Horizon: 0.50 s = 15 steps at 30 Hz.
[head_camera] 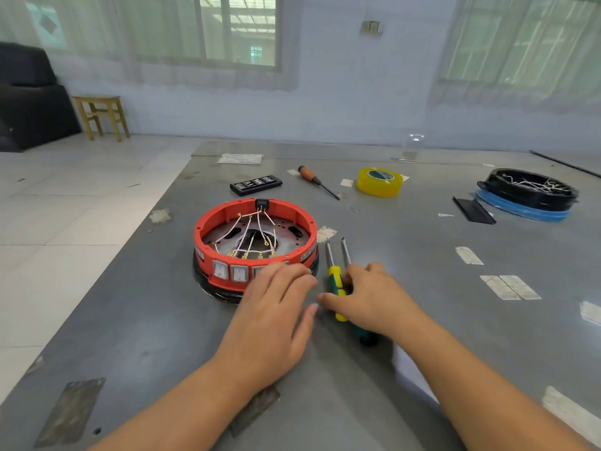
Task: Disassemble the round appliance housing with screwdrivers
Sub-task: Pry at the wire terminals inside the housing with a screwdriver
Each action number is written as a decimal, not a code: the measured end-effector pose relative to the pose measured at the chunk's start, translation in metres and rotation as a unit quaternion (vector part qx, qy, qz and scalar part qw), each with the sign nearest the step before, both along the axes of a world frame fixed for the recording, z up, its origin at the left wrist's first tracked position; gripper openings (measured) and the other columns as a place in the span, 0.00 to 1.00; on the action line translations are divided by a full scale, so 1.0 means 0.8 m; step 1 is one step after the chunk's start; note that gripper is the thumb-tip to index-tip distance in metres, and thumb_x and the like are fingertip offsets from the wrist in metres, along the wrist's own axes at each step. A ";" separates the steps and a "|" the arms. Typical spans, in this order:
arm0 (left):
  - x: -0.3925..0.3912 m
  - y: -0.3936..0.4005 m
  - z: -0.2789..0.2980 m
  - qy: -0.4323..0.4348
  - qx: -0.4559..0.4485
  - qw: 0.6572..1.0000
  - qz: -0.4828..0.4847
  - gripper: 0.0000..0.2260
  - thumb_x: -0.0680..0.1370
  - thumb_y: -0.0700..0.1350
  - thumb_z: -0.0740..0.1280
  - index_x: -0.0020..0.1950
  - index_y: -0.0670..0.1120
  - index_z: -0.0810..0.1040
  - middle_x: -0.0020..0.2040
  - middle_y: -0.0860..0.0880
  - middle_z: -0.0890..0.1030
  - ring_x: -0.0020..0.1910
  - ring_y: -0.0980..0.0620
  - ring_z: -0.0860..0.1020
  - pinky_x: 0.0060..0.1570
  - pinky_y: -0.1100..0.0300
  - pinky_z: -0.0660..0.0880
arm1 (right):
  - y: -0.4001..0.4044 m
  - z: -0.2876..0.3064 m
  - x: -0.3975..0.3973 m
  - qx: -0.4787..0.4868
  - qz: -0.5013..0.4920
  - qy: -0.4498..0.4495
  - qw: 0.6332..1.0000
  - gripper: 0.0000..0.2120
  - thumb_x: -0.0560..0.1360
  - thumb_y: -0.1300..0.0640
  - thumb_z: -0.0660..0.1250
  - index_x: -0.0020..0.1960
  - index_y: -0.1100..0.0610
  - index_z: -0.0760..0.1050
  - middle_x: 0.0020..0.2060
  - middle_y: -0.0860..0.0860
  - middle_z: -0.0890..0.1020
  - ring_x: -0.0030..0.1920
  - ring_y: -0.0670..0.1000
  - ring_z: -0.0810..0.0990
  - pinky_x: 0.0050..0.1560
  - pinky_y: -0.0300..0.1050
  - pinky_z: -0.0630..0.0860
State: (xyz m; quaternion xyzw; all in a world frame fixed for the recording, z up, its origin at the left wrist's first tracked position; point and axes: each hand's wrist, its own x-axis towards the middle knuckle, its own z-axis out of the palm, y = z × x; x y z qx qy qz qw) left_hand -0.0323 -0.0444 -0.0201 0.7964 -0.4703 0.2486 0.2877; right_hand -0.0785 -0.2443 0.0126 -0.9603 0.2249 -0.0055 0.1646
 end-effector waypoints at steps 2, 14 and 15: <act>-0.011 -0.014 0.001 0.077 -0.004 0.996 -0.035 0.12 0.82 0.44 0.66 0.65 0.44 0.78 0.64 0.50 0.78 0.65 0.51 0.73 0.71 0.67 0.64 | 0.005 -0.004 0.003 -0.016 -0.010 -0.023 1.000 0.22 0.73 0.32 0.65 0.52 0.50 0.71 0.51 0.52 0.70 0.52 0.58 0.77 0.52 0.52 0.78; 0.001 -0.083 0.006 0.282 -0.017 0.959 -0.028 0.20 0.85 0.36 0.59 0.76 0.48 0.70 0.72 0.49 0.77 0.71 0.54 0.73 0.73 0.59 0.69 | -0.018 -0.012 0.010 -0.064 -0.053 -0.039 0.996 0.23 0.77 0.33 0.61 0.59 0.51 0.73 0.53 0.55 0.70 0.56 0.62 0.74 0.48 0.50 0.71; 0.002 -0.079 0.005 0.273 -0.014 0.962 -0.024 0.20 0.85 0.36 0.60 0.76 0.48 0.71 0.72 0.49 0.77 0.70 0.54 0.74 0.72 0.63 0.68 | -0.018 -0.013 0.009 -0.070 -0.059 -0.030 0.995 0.25 0.77 0.31 0.61 0.59 0.51 0.73 0.53 0.55 0.69 0.56 0.62 0.74 0.46 0.50 0.71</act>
